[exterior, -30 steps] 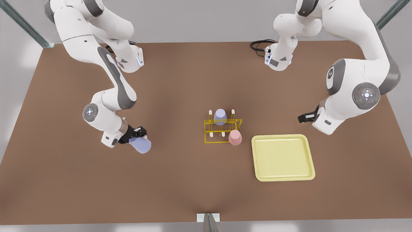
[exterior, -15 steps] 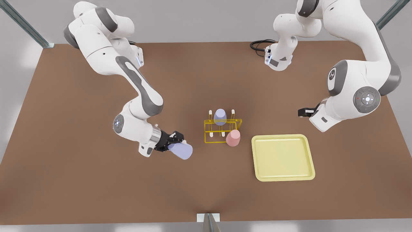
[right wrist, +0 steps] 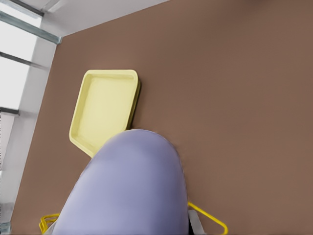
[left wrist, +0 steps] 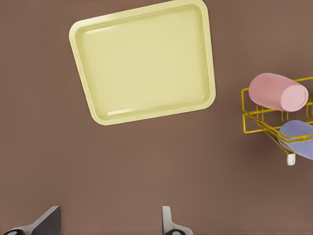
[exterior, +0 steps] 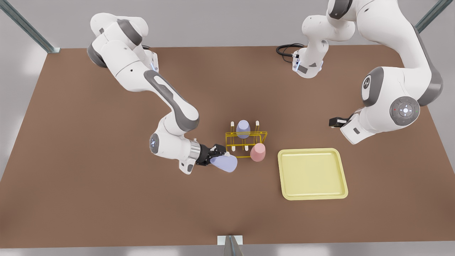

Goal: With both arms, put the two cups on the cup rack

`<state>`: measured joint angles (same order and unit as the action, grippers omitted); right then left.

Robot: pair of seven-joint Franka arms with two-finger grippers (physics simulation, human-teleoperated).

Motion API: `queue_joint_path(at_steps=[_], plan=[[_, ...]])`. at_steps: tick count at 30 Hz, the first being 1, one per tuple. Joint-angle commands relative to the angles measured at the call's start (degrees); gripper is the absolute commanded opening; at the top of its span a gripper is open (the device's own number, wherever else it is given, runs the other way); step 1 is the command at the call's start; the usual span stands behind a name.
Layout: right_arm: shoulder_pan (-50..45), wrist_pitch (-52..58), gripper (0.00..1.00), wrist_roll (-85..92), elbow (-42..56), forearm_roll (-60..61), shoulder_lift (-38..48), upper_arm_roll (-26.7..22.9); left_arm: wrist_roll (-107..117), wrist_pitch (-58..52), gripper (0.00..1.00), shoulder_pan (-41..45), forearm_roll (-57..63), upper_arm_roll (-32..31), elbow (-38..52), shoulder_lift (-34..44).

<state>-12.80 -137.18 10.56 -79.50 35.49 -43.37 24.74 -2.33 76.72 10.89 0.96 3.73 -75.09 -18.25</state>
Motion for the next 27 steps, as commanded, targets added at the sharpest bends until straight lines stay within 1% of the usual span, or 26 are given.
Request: queue_joint_path(at_steps=[1,12,18,27], plan=[[-0.47,0.07,0.81,-0.72,0.14,0.37,-0.13,-0.04,-4.26,0.00,1.00,0.01,0.09,-0.04,0.03,0.14],[-1.35,0.25,0.81,0.16,-0.74,0.37,-0.05,0.04,-4.26,-0.44,1.00,0.01,0.00,-0.04,0.03,0.32],[-1.00,5.26,0.81,0.34,-1.71,0.20,1.19,-0.04,-4.26,-1.58,1.00,-0.08,0.00,0.14,0.03,0.23],[-1.53,7.46,0.81,2.01,-3.47,-0.42,1.45,-0.13,-4.26,-3.95,1.00,-0.08,0.09,0.23,0.12,-0.04]])
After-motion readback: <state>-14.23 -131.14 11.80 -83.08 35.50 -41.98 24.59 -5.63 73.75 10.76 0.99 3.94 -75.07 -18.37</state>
